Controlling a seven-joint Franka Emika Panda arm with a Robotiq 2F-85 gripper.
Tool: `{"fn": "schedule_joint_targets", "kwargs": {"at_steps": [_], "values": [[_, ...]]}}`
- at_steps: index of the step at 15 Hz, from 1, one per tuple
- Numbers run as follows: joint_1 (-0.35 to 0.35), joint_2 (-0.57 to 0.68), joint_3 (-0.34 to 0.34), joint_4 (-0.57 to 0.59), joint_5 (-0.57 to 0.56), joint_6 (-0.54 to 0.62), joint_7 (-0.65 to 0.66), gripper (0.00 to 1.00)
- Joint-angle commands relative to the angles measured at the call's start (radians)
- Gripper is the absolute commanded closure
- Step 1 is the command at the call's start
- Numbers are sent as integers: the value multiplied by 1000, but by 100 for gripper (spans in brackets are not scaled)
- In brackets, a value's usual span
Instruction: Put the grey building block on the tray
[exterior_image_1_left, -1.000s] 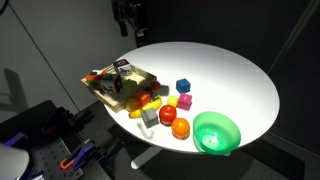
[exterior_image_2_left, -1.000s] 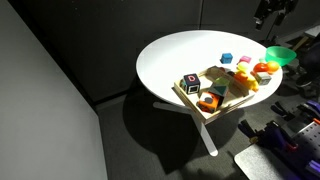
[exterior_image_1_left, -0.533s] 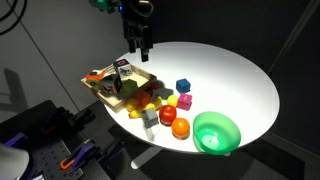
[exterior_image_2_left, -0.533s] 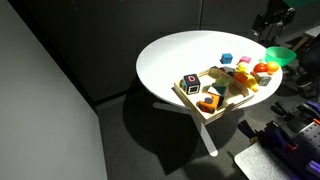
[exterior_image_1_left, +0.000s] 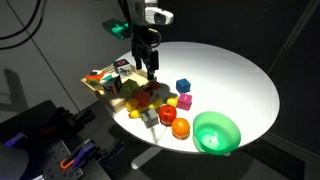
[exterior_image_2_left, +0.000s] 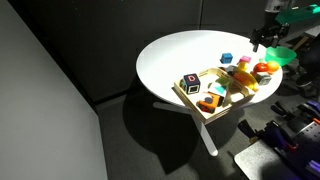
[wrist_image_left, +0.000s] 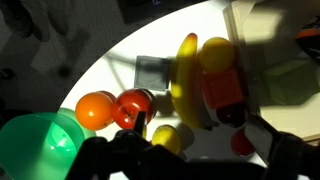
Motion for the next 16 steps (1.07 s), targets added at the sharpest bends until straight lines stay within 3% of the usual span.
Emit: {"fn": "schedule_joint_targets", "kwargs": {"at_steps": [1, 8, 16], "values": [[-9, 55, -13, -2, 10, 81, -11, 0], [-29, 174, -34, 1, 60, 202, -25, 0], [-48, 232, -61, -14, 121, 232, -4, 0]]}}
